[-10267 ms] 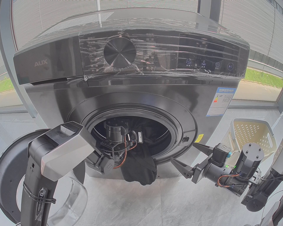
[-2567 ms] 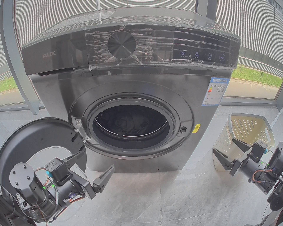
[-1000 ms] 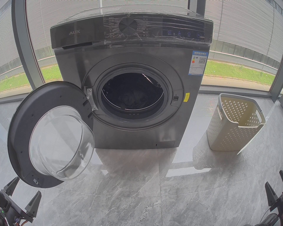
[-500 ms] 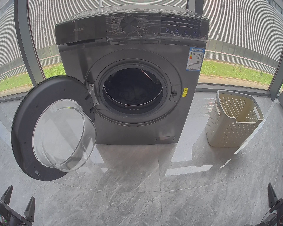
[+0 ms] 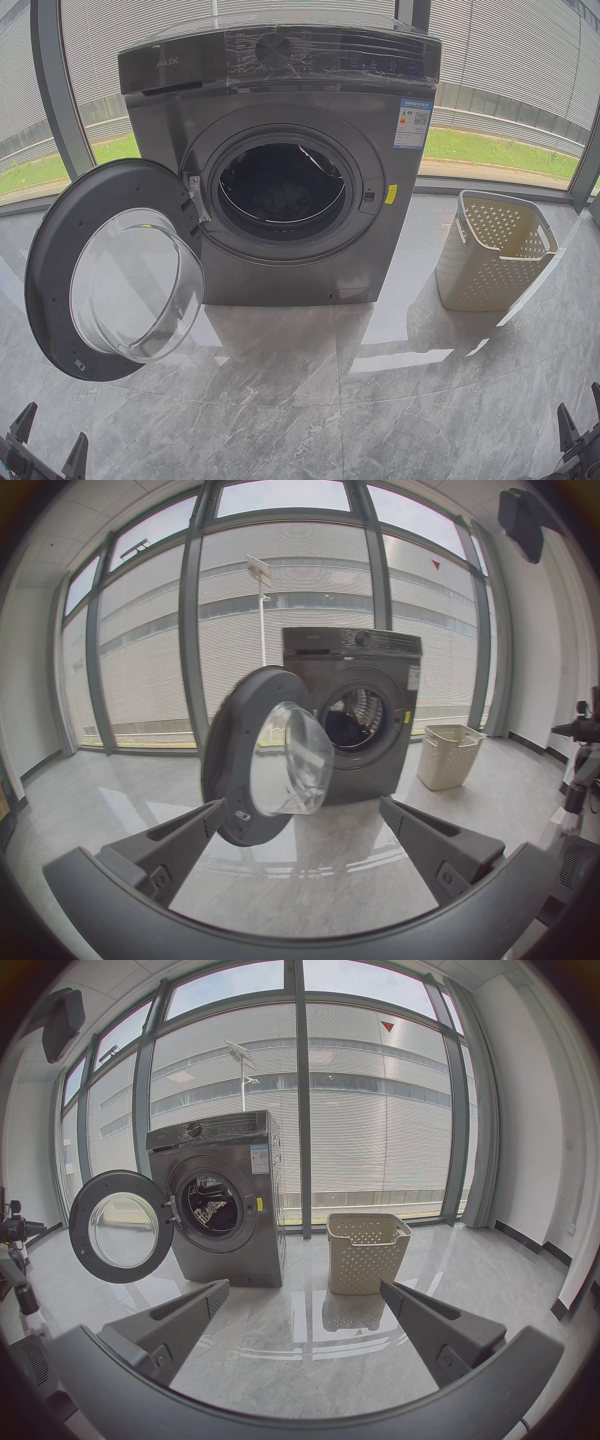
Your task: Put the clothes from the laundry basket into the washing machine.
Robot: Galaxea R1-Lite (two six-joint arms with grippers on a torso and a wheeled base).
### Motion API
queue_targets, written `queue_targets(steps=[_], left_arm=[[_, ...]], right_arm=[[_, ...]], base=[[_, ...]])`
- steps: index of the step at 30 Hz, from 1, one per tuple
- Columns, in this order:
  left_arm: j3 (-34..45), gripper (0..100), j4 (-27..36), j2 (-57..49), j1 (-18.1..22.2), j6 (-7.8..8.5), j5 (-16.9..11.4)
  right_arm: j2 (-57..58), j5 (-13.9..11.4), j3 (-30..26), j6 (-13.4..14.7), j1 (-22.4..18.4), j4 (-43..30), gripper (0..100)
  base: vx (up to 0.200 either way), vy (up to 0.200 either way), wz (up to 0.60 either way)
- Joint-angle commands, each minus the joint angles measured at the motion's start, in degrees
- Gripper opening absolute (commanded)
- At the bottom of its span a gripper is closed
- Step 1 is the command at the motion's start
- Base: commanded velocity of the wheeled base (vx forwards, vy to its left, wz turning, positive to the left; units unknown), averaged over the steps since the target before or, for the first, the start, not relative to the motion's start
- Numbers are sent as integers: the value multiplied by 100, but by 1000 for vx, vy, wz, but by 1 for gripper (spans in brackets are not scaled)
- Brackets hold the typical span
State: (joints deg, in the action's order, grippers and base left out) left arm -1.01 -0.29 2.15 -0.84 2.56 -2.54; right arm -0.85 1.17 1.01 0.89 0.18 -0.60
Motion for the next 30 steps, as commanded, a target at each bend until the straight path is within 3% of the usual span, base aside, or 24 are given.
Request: queue_targets(steps=[1,5,7,8,12,18,25,30], left_arm=[[-48,100,311,-215,75,60,667],[-22,100,258,-215,84,43,579],[40,100,275,-215,67,-212,16],[57,100,267,-215,67,-230,-63],[92,100,187,-215,84,-159,78],[92,100,187,-215,75,-168,69],[92,100,187,-215,75,-168,60],[92,100,187,-215,75,-168,78]], right_arm=[[85,-47,-84,-36,8,51,100],[85,-38,-92,-36,8,60,100],[85,-38,-92,-27,8,60,100],[85,-38,-92,-36,8,60,100],[85,-38,-92,-27,8,60,100],[85,-38,-92,-27,8,60,100],[85,-38,-92,-27,8,51,100],[85,-38,-84,-27,8,51,100]], base=[[0,0,0],[0,0,0],[0,0,0],[0,0,0],[0,0,0],[-200,0,0],[0,0,0],[0,200,0]])
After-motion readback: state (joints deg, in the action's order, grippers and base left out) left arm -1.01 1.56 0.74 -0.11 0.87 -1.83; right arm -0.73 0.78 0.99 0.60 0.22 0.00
